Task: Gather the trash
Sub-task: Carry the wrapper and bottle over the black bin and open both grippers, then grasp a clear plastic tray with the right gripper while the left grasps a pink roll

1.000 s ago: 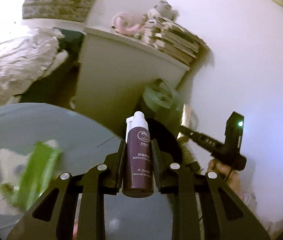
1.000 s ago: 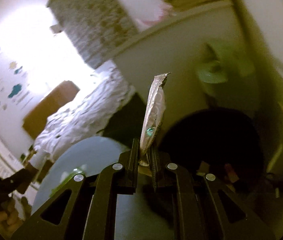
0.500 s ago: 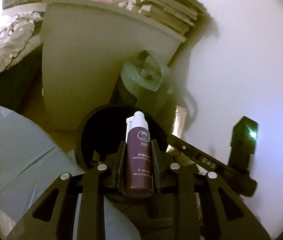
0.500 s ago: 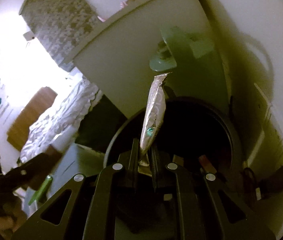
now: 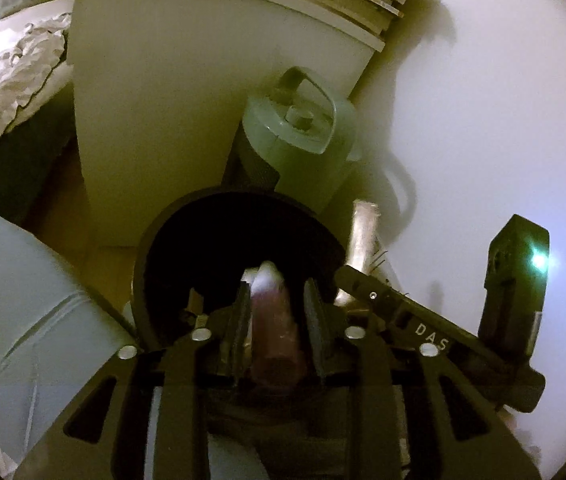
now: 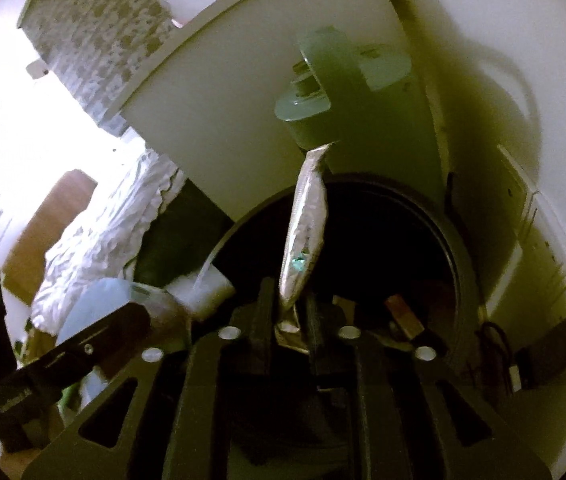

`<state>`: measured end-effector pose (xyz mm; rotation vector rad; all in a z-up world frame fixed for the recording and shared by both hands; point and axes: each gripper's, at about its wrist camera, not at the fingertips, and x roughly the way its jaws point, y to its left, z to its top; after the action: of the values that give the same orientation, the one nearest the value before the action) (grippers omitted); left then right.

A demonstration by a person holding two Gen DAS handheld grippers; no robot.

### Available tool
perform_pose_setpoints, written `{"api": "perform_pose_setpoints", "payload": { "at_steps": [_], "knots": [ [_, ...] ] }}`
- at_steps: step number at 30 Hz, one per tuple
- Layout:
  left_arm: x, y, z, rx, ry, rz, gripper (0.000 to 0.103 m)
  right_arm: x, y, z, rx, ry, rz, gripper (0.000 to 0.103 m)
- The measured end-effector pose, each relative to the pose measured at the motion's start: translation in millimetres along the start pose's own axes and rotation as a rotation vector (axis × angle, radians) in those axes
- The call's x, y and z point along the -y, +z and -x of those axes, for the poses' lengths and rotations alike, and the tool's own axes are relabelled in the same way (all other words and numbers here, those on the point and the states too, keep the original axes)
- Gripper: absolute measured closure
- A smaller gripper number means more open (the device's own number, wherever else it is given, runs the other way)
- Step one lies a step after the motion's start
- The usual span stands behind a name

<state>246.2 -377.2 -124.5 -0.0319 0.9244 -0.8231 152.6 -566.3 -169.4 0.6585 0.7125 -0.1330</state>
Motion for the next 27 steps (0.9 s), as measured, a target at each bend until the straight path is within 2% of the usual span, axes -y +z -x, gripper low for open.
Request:
{"api": "perform_pose_setpoints", "payload": {
  "at_steps": [1, 2, 3, 6, 12, 16, 22, 24, 27],
  "knots": [
    [0.2, -0.5, 1.8, 0.006, 0.006, 0.000, 0.050, 0.4, -0.7, 0.3, 0.002, -0.003, -0.006, 0.057],
    [0.1, -1.5, 6.3, 0.020, 0.011, 0.007, 0.037, 1.5, -1.4, 1.6, 0.013, -0.005, -0.017, 0.049],
    [-0.6, -2.8, 10.5, 0.032, 0.007, 0.014, 0.036, 2.5, -2.1, 4.1, 0.033, -0.002, -0.028, 0.040],
    [-2.7, -6.8, 25.6, 0.043, 0.007, 0.033, 0.036, 5.4, -2.4, 7.9, 0.059, 0.004, -0.038, 0.032],
    [-15.0, -24.2, 69.0, 0.078, 0.014, 0.089, 0.036, -2.8, -6.4, 6.7, 0.053, 0.016, -0.009, 0.032],
    [-31.2, -46.4, 113.0, 0.108, 0.032, 0.131, 0.036, -13.5, -11.9, 7.4, 0.042, 0.034, 0.018, 0.032],
    [-67.4, -90.5, 188.3, 0.173, 0.111, 0.177, 0.036, -47.8, -29.6, 12.9, 0.018, 0.098, 0.133, 0.032],
    [-86.4, -110.9, 214.6, 0.190, 0.166, 0.196, 0.036, -63.8, -40.0, 17.5, 0.001, 0.147, 0.182, 0.032],
    [-114.9, -136.9, 240.6, 0.187, 0.214, 0.229, 0.036, -99.0, -61.1, 27.2, -0.053, 0.277, 0.305, 0.032]
  ]
}}
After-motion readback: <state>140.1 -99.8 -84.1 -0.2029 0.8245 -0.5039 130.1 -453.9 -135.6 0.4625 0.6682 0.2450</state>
